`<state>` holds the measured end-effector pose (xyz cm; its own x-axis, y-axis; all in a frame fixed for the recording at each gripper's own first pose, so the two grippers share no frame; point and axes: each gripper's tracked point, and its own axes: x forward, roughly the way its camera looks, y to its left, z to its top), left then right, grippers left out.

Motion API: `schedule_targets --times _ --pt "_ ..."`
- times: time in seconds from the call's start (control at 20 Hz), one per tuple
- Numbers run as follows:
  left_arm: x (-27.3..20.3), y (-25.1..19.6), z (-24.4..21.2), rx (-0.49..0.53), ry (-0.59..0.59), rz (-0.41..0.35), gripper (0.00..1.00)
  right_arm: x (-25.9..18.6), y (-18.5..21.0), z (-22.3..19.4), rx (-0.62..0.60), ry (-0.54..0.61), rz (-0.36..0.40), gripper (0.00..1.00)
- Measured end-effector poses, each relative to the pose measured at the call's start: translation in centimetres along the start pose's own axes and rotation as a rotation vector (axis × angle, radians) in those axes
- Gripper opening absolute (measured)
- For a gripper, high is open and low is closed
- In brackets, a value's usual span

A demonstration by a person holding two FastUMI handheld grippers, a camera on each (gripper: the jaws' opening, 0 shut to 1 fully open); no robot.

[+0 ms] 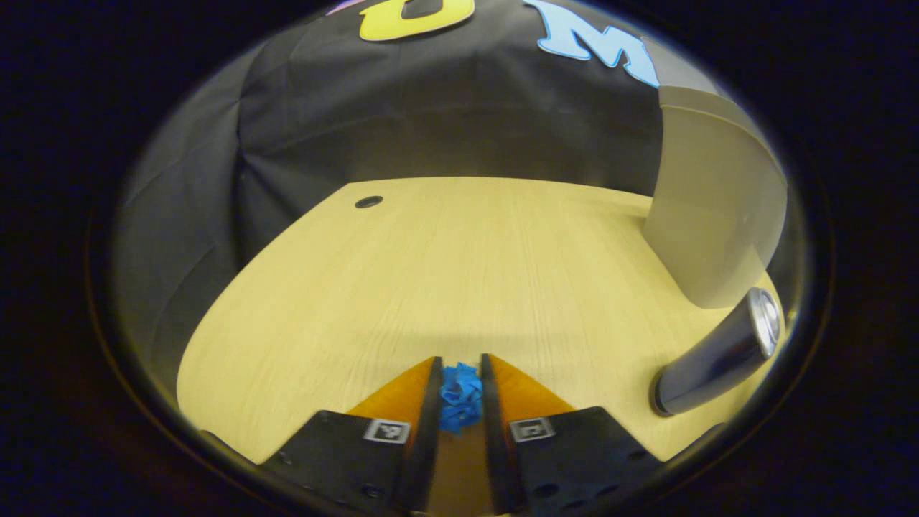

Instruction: Press the lid of the desktop garbage bin to open it, pick up the crumpled paper on the desktop and throw it into the bin, then pick up the pop can on the desktop and drop it into the bin, and finally close the garbage bin lid.

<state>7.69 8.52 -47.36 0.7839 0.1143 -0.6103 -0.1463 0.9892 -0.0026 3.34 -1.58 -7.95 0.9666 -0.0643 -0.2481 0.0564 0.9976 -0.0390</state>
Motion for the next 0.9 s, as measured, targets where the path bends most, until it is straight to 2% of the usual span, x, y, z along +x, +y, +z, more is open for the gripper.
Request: schedule_targets --times 0.05,0.25,0.6,0.9 --pt "-0.2 -0.1 0.0 -0.001 0.003 0.001 0.35 -0.1 0.1 0.1 -0.001 -0.003 0.002 0.91" --pt "-1.5 -0.3 1.9 0.024 -0.029 0.003 0.35 -0.3 0.1 0.0 -0.004 -0.005 0.005 0.91" --pt "-6.5 -2.7 12.9 0.05 -0.258 -0.038 0.35 -0.3 0.5 0.3 0.03 -0.026 0.019 0.91" --pt "-10.4 -6.7 21.0 0.086 -0.419 -0.118 0.34 -0.9 0.3 0.3 0.068 -0.042 0.024 0.91"
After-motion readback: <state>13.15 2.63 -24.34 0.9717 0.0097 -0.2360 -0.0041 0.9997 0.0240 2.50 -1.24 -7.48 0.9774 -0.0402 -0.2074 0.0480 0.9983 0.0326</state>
